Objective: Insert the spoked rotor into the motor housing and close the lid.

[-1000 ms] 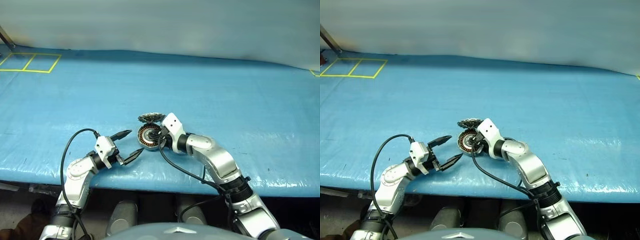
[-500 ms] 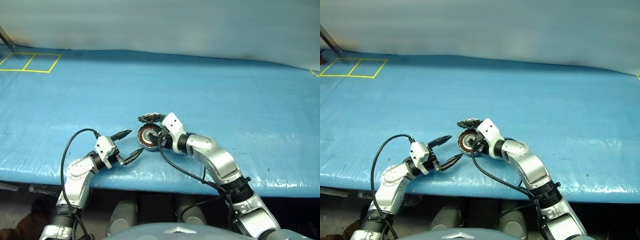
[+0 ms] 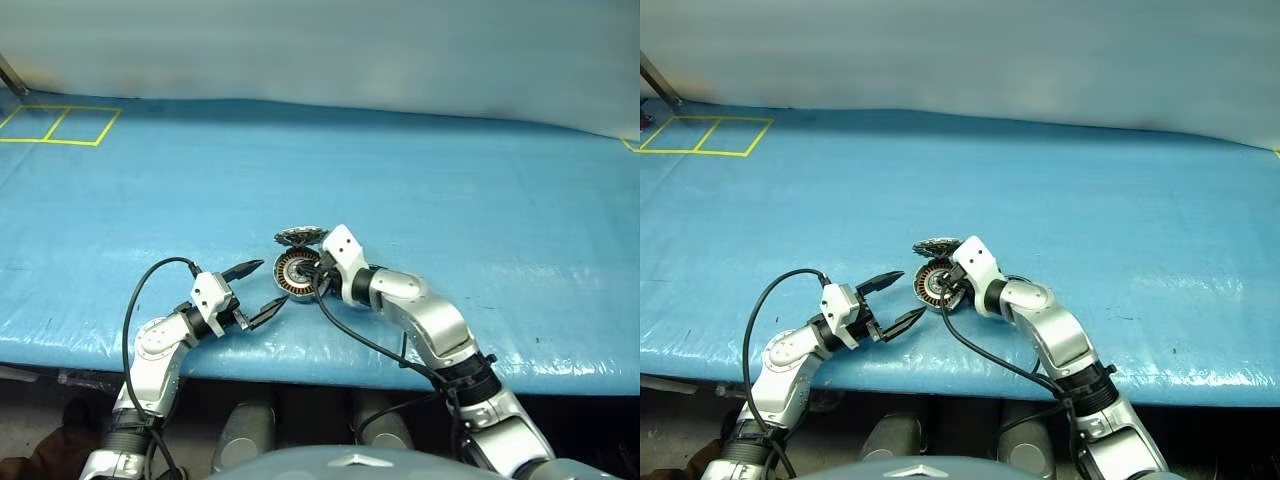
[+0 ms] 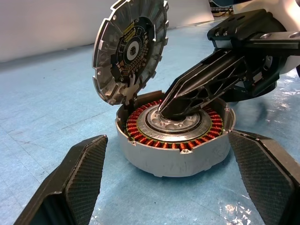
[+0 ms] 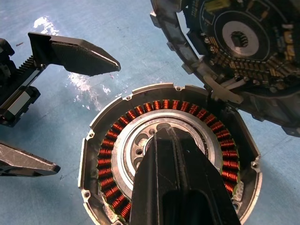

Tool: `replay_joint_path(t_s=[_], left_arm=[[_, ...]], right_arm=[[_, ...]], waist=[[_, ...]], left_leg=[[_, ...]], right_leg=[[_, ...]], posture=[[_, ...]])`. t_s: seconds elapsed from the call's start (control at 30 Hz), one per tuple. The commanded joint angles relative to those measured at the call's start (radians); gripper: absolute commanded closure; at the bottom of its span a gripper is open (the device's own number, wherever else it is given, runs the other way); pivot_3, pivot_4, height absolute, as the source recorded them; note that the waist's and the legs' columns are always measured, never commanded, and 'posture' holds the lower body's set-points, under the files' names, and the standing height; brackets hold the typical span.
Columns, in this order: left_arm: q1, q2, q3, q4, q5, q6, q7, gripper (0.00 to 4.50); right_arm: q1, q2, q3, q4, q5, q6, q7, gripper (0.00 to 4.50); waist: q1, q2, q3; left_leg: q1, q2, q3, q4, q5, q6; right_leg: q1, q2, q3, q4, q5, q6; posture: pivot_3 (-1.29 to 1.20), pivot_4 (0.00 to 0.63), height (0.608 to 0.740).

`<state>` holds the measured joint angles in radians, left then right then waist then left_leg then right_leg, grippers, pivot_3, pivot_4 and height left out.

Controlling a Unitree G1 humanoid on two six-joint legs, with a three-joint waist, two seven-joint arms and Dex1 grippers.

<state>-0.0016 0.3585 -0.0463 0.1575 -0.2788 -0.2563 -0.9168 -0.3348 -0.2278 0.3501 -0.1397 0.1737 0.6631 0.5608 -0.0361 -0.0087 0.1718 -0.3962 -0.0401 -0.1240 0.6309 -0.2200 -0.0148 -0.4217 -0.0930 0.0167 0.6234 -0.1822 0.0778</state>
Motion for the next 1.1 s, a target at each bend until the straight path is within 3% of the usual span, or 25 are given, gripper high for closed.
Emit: replay_joint_path(t_s=[0.03,0.27,0.53,0.93,1.1], left_arm=[[0.007,-0.001,0.000,0.000,0.005,-0.028,0.003,0.00],[0.018,-0.006,-0.005,-0.001,0.007,-0.033,0.010,0.00],[0.014,-0.004,-0.006,-0.008,-0.007,-0.027,-0.004,0.00],[-0.015,0.003,-0.001,0.010,-0.013,-0.033,-0.031,0.00],[-0.027,0.006,-0.001,0.021,-0.010,-0.035,-0.037,0.00]], right_arm=[[-0.006,0.007,0.025,0.026,-0.035,0.002,-0.023,4.49],[0.005,0.002,0.020,0.005,-0.039,0.010,-0.022,4.49],[0.053,-0.012,-0.106,-0.226,0.081,0.043,-0.013,4.49],[0.222,-0.302,-0.219,-0.432,0.000,0.124,-0.077,4.49],[0.249,-0.301,-0.227,-0.445,-0.012,0.169,-0.118,2.95]], waist=[[0.000,0.000,0.000],[0.000,0.000,0.000],[0.003,0.000,0.000],[0.018,-0.001,0.000],[0.015,-0.002,0.000]], left_leg=[[0.000,0.000,0.000,0.000,0.000,0.000],[0.002,0.000,0.000,0.000,0.000,-0.001],[-0.001,0.000,-0.001,0.000,0.000,-0.001],[-0.002,-0.001,0.000,0.000,0.000,-0.001],[-0.002,0.000,0.001,0.000,0.000,-0.001]], right_leg=[[0.000,0.000,0.000,0.000,0.000,0.000],[0.001,0.000,0.000,0.001,0.000,-0.001],[-0.001,0.000,0.000,0.000,0.000,0.000],[-0.001,-0.001,0.000,0.000,-0.001,0.000],[-0.002,-0.001,0.000,0.001,-0.001,0.000]], posture=[[0.00,0.150,0.740],[0.00,0.150,0.740],[0.00,0.150,0.740],[0.00,0.150,0.740],[0.00,0.150,0.740]])
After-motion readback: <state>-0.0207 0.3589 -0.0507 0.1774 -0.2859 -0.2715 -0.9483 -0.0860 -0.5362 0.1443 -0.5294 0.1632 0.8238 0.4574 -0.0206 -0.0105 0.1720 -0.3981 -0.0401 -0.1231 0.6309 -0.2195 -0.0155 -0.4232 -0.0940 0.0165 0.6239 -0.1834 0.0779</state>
